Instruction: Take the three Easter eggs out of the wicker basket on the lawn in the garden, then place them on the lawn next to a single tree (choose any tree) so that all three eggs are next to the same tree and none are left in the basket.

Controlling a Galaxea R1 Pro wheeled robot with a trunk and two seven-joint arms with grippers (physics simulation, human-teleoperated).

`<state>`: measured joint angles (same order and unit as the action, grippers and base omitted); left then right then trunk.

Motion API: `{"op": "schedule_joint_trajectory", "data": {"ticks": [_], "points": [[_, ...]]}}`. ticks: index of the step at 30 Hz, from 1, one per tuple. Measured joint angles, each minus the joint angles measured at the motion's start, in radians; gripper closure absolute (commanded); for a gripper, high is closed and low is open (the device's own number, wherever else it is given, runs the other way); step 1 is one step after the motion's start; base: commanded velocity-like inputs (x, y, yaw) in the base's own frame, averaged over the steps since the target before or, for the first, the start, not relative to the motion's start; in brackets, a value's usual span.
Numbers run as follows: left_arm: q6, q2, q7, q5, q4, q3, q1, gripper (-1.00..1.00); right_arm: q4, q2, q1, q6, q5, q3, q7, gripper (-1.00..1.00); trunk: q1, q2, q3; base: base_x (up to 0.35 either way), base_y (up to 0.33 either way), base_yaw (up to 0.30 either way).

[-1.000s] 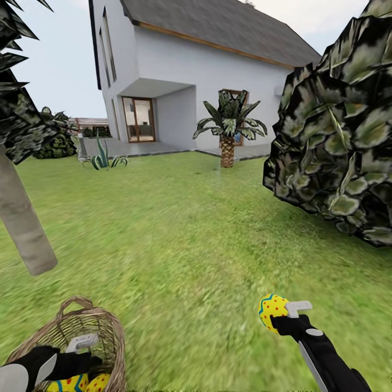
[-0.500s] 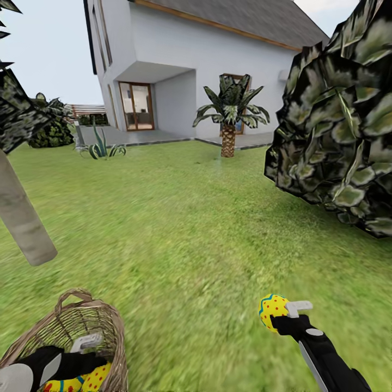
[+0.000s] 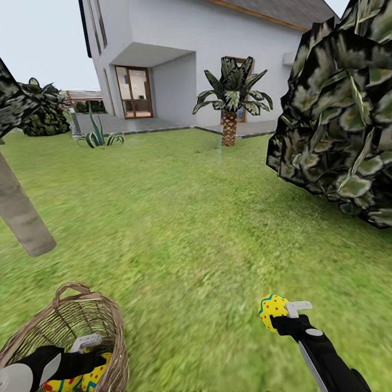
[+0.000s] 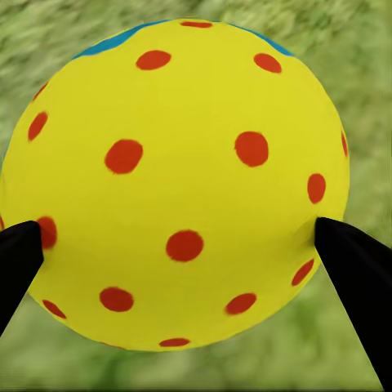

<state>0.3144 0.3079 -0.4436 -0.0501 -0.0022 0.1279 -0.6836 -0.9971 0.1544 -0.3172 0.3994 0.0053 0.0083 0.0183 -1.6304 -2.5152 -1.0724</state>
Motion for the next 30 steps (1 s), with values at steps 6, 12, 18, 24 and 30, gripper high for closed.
{"op": "schedule_joint_trajectory", "data": {"ticks": [6, 12, 18, 24, 30], "points": [[0.0, 0.0, 0.0, 0.002, 0.0, 0.0, 0.0, -1.0, 0.0, 0.0, 0.0, 0.0, 0.0, 0.016, 0.0, 1.0, 0.0, 0.0, 0.0, 0.0, 0.0, 0.0], [0.0, 0.0, 0.0, 0.004, -0.001, 0.002, 0.0, -1.0, 0.0, 0.0, 0.0, 0.0, 0.0, 0.027, 0.0, 1.0, 0.001, 0.0, 0.0, 0.203, 0.0, 0.0], [0.0, -0.001, 0.0, 0.004, 0.0, 0.002, 0.0, -1.0, 0.0, 0.0, 0.0, 0.0, 0.0, 0.027, 0.0, 1.0, 0.0, 0.0, 0.0, 0.059, 0.0, 0.0], [0.001, -0.003, 0.0, 0.003, 0.001, 0.0, 0.0, -1.0, 0.0, 0.001, 0.0, 0.0, 0.0, 0.027, 0.0, 1.0, -0.001, 0.0, -0.008, 0.001, 0.0, 0.0], [0.001, -0.012, 0.0, 0.003, 0.001, 0.001, 0.0, -1.0, -0.001, 0.003, 0.0, -0.007, 0.0, 0.036, 0.005, 1.0, -0.004, -0.002, -0.031, 0.0, 0.0, 0.0]]}}
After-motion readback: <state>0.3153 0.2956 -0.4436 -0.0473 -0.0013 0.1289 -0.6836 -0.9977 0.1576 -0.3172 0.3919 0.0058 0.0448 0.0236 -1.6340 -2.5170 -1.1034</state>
